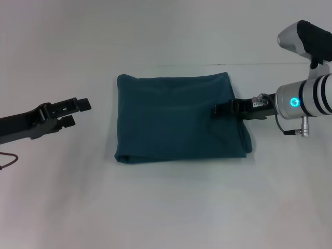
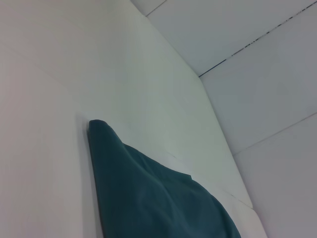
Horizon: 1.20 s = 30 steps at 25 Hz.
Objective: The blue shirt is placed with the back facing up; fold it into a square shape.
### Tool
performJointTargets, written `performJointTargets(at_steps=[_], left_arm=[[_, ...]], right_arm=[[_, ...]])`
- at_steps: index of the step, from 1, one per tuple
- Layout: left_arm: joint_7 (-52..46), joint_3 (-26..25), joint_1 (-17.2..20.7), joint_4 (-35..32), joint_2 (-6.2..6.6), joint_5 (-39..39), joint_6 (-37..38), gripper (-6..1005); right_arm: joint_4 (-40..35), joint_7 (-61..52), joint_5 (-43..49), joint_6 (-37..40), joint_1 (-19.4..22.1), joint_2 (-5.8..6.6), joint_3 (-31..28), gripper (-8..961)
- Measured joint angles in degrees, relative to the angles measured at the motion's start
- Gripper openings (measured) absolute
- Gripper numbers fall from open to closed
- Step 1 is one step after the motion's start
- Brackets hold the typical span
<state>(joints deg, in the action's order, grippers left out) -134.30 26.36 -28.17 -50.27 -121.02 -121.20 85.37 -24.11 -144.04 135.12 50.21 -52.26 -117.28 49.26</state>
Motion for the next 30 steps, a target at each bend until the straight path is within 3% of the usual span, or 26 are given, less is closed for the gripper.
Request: performJointTargets(at_steps=[3, 13, 24, 30], left_arm=[[0.0, 0.0, -0.1, 0.0, 0.0, 0.0, 0.0, 883], [0.0, 0.0, -0.3, 0.0, 0.0, 0.0, 0.0, 880], [0.0, -0.2, 0.0, 0.0, -0.05, 0.0, 0.2, 878], [0.0, -0.4, 0.1, -0.1, 0.09, 0.0, 0.5, 877]], right_arm=[[-0.1, -0.1, 0.0, 0.1, -0.1, 0.0, -0.1, 753], [-0.3, -0.2, -0.2, -0.3, 0.4, 0.25, -0.3, 279], [-5.8, 0.8, -0.4, 1.0, 0.7, -1.4, -0.5, 74], [-13.4, -1.7, -1.2, 6.2, 1.6, -1.37, 0.2, 77]])
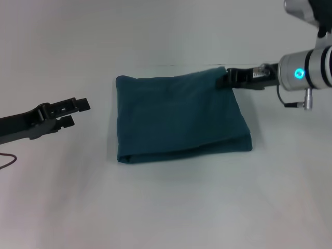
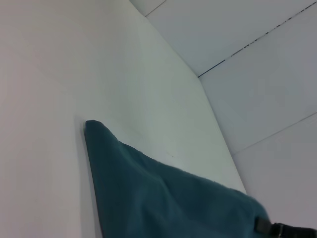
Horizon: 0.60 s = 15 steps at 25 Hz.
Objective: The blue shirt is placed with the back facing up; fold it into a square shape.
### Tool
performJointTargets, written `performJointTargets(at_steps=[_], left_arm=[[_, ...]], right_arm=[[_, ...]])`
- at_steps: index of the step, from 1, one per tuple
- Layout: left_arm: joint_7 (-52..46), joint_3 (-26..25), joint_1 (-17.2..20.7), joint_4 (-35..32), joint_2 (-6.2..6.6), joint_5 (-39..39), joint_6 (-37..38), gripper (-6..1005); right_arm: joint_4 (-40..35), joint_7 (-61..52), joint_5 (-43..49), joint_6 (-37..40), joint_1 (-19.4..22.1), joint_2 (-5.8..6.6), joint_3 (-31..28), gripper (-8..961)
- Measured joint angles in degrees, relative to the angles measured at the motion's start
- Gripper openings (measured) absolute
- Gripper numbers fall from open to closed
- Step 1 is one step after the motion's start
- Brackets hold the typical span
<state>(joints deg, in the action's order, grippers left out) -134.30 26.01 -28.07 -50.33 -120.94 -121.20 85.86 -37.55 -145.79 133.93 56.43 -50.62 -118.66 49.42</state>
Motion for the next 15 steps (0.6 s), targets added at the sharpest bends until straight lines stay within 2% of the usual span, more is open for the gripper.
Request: performJointTargets(at_steps=[5, 12, 15], left_arm=[[0.0, -0.1, 0.0, 0.0, 0.0, 0.1, 0.0, 876], [0.0, -0.1, 0.0, 0.0, -0.05, 0.1, -0.1, 874], [-0.1, -0.1, 0.1, 0.0, -0.08, 0.1, -0.2, 874]], right_arm=[[0.3, -0.6, 1.6, -1.0, 0.2, 0.47, 0.7, 79], [4.4, 0.0, 4.9, -7.3, -0.2, 0.0, 1.9, 82], [5.8, -0.5, 5.0, -7.8, -0.6, 0.24, 2.9, 83]])
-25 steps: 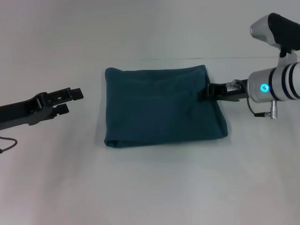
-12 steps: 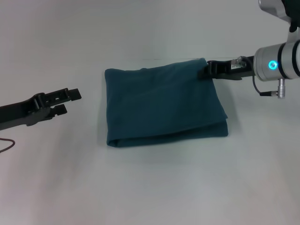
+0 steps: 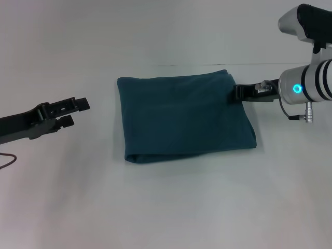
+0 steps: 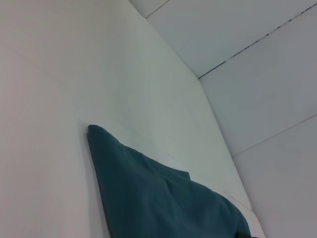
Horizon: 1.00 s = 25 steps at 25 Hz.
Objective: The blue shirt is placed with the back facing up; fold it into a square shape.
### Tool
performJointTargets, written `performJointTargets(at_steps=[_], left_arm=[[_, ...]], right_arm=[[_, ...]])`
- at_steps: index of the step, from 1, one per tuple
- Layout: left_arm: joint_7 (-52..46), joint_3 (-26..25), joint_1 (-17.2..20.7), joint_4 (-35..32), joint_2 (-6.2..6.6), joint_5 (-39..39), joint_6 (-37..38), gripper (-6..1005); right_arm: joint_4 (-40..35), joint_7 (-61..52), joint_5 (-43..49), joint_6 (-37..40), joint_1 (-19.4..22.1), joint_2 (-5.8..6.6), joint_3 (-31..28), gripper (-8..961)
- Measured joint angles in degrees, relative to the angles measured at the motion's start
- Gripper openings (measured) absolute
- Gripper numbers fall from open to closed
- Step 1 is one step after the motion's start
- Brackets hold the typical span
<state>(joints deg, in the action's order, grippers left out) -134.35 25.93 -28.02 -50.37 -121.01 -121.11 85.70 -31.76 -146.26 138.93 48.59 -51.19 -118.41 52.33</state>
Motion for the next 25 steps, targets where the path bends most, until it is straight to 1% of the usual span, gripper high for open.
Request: performJointTargets(at_steps=[1, 2, 4, 9, 11, 13, 14, 16, 18, 20, 21, 22, 23, 25], left_arm=[[0.0, 0.0, 0.0, 0.0, -0.01, 0.0, 0.0, 873], [-0.1, 0.0, 0.0, 0.0, -0.01, 0.0, 0.0, 873], [-0.1, 0.0, 0.1, 0.0, -0.01, 0.0, 0.0, 873], [-0.1, 0.0, 0.1, 0.0, -0.01, 0.1, 0.0, 872], [-0.1, 0.0, 0.0, 0.0, -0.01, 0.1, 0.0, 871], [-0.1, 0.0, 0.0, 0.0, -0.02, 0.1, 0.2, 871], [-0.1, 0.0, 0.1, 0.0, -0.02, 0.1, 0.2, 871], [-0.1, 0.1, 0.1, 0.0, 0.0, 0.1, 0.3, 870], [-0.8, 0.3, 0.1, 0.0, 0.09, 0.0, 0.9, 870], [-3.0, 0.7, 0.0, 0.0, 0.27, -0.4, 2.3, 869], [-4.6, 1.1, 0.0, -0.1, 0.36, -0.5, 3.2, 869], [-6.3, 1.6, 0.1, -0.2, 0.42, -0.6, 3.8, 869], [-7.9, 2.2, 0.1, -0.3, 0.45, -0.6, 4.5, 869], [-10.8, 3.5, 0.3, -0.5, 0.18, -0.7, 5.1, 868]], right_arm=[[1.4, -0.4, 0.2, -0.1, -0.4, 0.71, 0.2, 84], [1.4, -0.4, 0.2, -0.1, -0.4, 0.71, 0.2, 84], [2.4, -1.4, 1.3, -0.7, -0.5, 1.28, 0.2, 85], [2.7, -5.8, 6.8, -3.8, -0.6, 1.7, 0.2, 87], [2.5, -7.7, 8.5, -4.2, -0.6, 2.19, -0.1, 171], [2.3, -9.1, 9.0, -3.9, -0.4, 2.96, -0.3, 256], [2.2, -9.8, 9.0, -3.6, -0.3, 3.48, -0.3, 298], [2.1, -11.1, 8.7, -1.8, 0.1, 4.89, -0.8, 338], [1.5, -10.5, 6.7, 2.6, 0.7, 6.37, -2.3, 377], [0.4, -6.8, 2.7, 9.2, 2.0, 7.66, -5.0, 417], [-0.4, -4.4, 0.0, 13.1, 2.9, 8.31, -6.7, 418], [-1.4, -0.2, -5.5, 21.0, 5.1, 9.6, -9.8, 419], [-1.4, -0.2, -5.5, 21.0, 5.1, 9.6, -9.8, 419], [-2.1, 1.9, -9.4, 27.1, 7.0, 10.77, -12.1, 421]])
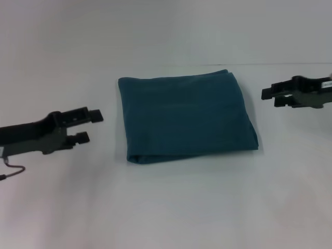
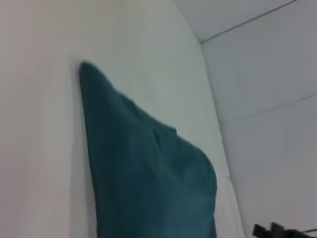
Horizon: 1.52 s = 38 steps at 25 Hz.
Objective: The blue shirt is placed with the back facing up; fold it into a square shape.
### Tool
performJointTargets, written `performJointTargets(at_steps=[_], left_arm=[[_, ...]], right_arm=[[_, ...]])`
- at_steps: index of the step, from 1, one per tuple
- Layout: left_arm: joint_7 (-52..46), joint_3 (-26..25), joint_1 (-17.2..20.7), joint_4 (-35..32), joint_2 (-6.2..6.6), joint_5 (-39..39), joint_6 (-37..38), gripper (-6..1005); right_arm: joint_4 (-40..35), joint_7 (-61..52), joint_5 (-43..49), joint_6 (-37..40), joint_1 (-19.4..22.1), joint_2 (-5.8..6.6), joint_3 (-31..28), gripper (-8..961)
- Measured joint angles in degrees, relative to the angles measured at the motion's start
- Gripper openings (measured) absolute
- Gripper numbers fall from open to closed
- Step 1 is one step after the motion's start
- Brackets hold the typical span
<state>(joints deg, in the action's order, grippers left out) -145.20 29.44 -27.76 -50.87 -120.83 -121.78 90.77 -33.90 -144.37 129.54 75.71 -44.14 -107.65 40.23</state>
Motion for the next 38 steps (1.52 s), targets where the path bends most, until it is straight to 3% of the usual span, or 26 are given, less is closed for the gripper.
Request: performJointTargets(at_steps=[4, 8, 14, 19, 28, 38], left_arm=[[-4.2, 3.3, 0.2, 0.5, -0.69, 0.0, -1.1, 867], [-7.2, 6.8, 0.5, 2.5, -1.1, -0.1, -5.3, 867], [-7.6, 9.9, -1.5, 8.5, -1.46, -0.1, -12.1, 865], [-7.6, 10.4, -3.6, 12.5, -1.77, -0.1, -16.9, 864], [-7.6, 10.5, -4.5, 16.0, -2.13, 0.4, -21.9, 862], [-6.5, 11.7, -8.3, 21.7, -1.86, 0.0, -26.4, 860]], right_arm=[[-0.9, 0.3, -5.2, 8.0, 3.9, 1.52, -3.2, 517], [-0.9, 1.0, -9.7, 12.9, 7.6, 1.99, -7.9, 613], [-0.8, 1.4, -11.6, 14.4, 10.0, 2.98, -9.5, 827], [-0.4, 0.5, -11.6, 14.3, 10.0, 3.98, -9.8, 945], [-0.3, -3.5, -11.4, 13.2, 9.2, 6.07, -9.8, 934], [-0.3, -3.6, -11.7, 13.4, 8.8, 6.05, -10.0, 920]])
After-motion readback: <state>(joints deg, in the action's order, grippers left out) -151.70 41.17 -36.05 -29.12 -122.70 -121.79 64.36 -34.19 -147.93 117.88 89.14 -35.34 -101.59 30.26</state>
